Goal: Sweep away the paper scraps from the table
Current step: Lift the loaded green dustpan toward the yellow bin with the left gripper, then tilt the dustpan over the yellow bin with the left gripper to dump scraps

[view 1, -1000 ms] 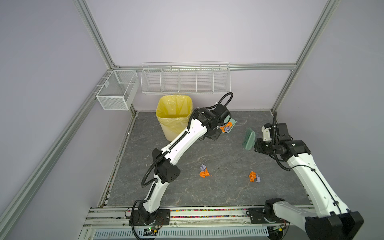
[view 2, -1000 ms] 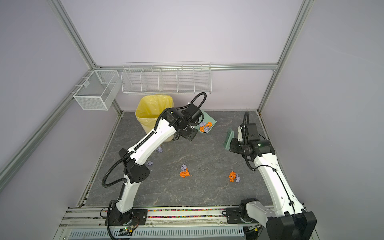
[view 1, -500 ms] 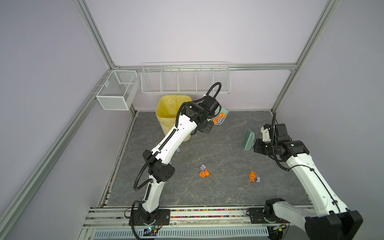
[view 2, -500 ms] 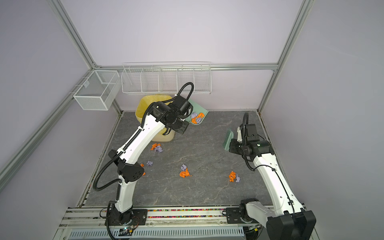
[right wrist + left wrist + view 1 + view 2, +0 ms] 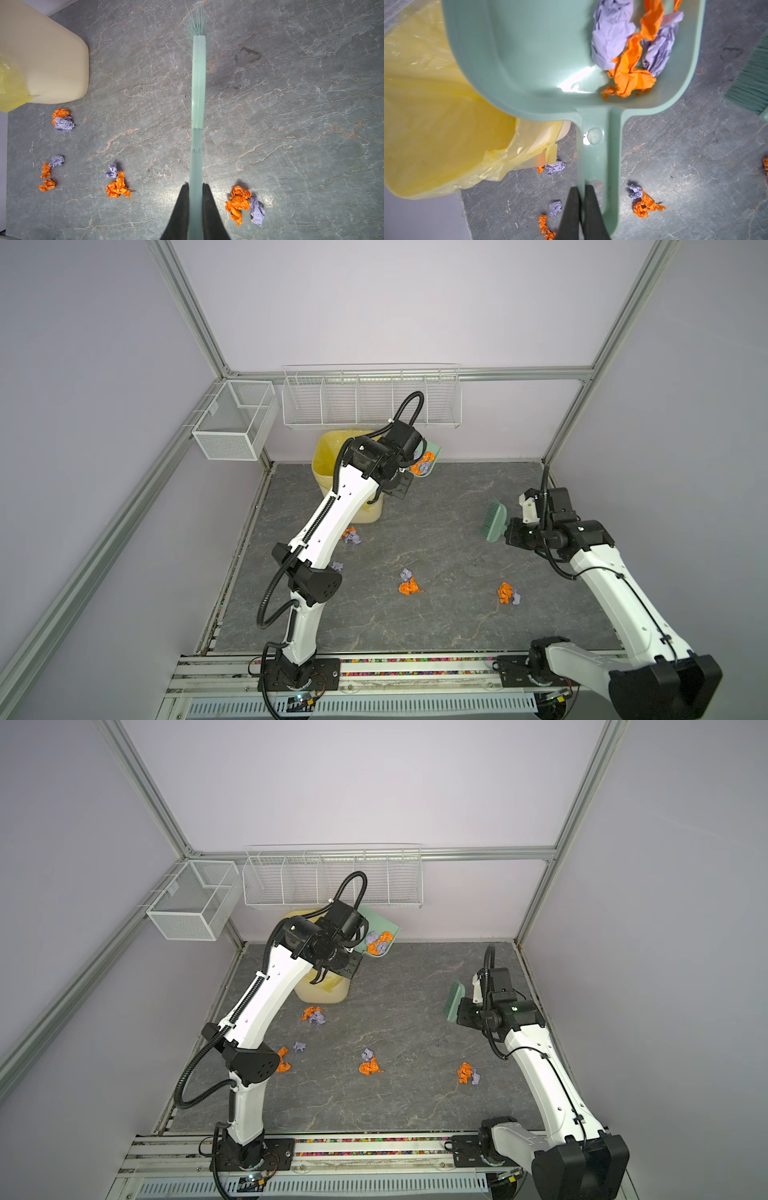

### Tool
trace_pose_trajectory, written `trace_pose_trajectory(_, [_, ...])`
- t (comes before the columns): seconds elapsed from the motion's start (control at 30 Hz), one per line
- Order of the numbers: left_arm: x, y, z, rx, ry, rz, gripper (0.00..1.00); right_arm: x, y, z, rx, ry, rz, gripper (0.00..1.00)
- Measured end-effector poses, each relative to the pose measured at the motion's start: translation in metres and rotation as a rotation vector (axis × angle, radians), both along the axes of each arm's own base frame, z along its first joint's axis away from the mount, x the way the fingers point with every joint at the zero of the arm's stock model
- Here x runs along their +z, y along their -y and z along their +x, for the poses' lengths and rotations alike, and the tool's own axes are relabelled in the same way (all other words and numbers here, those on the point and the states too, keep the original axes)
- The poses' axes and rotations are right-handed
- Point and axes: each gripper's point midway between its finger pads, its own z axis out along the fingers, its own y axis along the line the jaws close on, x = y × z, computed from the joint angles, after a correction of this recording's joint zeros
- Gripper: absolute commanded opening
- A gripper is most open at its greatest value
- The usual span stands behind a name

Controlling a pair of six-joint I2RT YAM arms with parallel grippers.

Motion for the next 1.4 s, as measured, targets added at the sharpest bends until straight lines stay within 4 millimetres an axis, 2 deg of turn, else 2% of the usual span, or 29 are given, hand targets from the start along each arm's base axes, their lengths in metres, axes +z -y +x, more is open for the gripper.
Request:
trace_pose_trajectory(0.3, [0.032, -0.051, 0.014, 0.118, 0.088, -0.001, 0.00, -0.003, 0.000, 0.000, 0.001, -0.004, 0.000, 0.06])
trace_pose_trajectory(0.47, [0.042, -0.077, 0.018, 0.176, 0.117, 0.018, 0.00, -0.003, -0.001, 0.000, 0.003, -0.002, 0.004, 0.07])
trace_pose_trajectory(0.77, [0.033, -0.098, 0.024, 0.221, 0.119, 0.104, 0.00, -0.003, -0.003, 0.001, 0.010, 0.000, 0.014, 0.07])
trace_pose_trajectory(1.07, [0.009, -0.121, 0.030, 0.270, 0.075, 0.194, 0.00, -0.003, -0.003, 0.001, 0.011, 0.000, 0.016, 0.07])
trace_pose_trajectory(1.4, [0.017, -0.143, 0.035, 0.336, 0.121, 0.270, 0.00, -0.003, -0.004, 0.001, 0.012, -0.001, 0.017, 0.07])
